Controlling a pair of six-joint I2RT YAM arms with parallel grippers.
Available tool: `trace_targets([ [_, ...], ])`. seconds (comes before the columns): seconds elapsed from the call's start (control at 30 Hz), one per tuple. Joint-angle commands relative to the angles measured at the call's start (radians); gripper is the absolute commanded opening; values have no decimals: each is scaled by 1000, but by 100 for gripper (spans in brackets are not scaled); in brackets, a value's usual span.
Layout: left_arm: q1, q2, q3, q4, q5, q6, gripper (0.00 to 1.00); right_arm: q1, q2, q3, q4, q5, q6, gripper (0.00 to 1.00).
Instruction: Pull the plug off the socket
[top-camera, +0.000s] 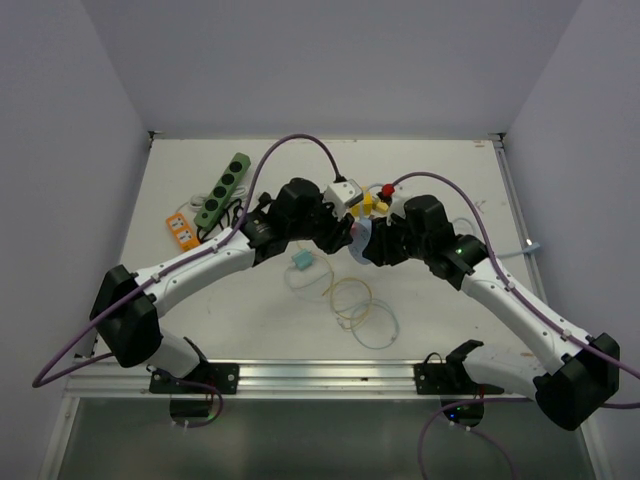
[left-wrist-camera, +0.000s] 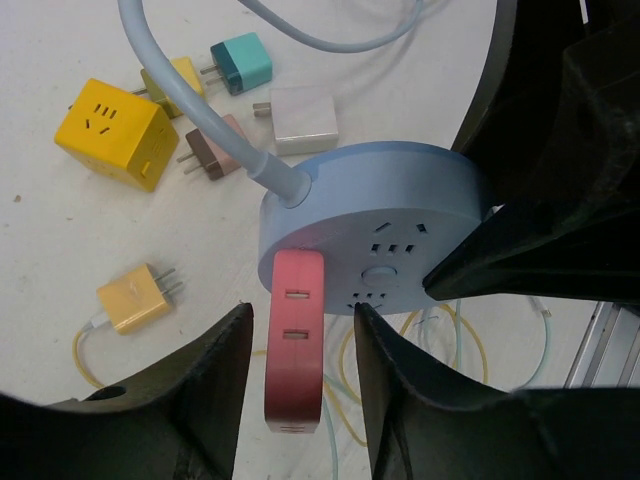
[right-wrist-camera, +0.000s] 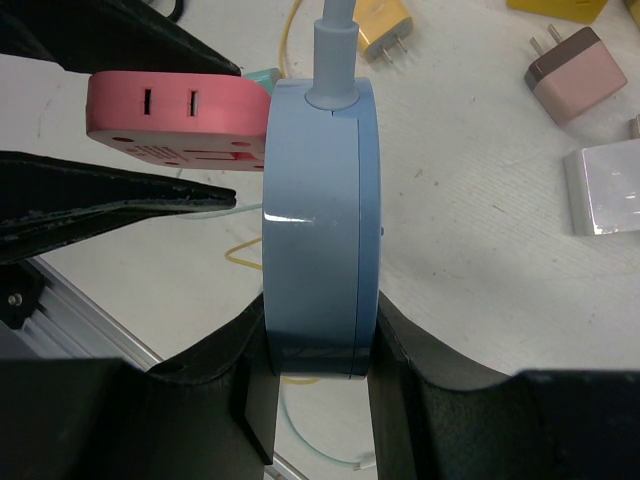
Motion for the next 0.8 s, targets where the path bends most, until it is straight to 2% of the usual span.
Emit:
trace_targets([
  [0.0, -7, -3, 17, -10, 10, 45, 46, 9, -9, 70, 70, -37, -21, 0],
  [0.3, -14, -10, 6, -19, 11, 45, 24, 9, 1, 76, 67, -37, -27, 0],
  [0.33, -15, -10, 7, -26, 13, 47, 20, 9, 3, 76, 64, -34, -27, 0],
  [0.37, -15, -11, 9, -30, 11, 47, 11, 9, 3, 76, 62, -29, -28, 0],
  [0.43, -17, -20, 12, -38, 13, 47, 1, 9, 4, 75, 55, 15, -31, 0],
  [0.63, -17, -40, 21, -71, 8, 34, 0, 9, 34, 61, 9, 150, -47, 0],
  [0.77, -17, -62, 23, -93, 7, 22, 0, -1, 75, 41, -19, 314, -21, 0],
])
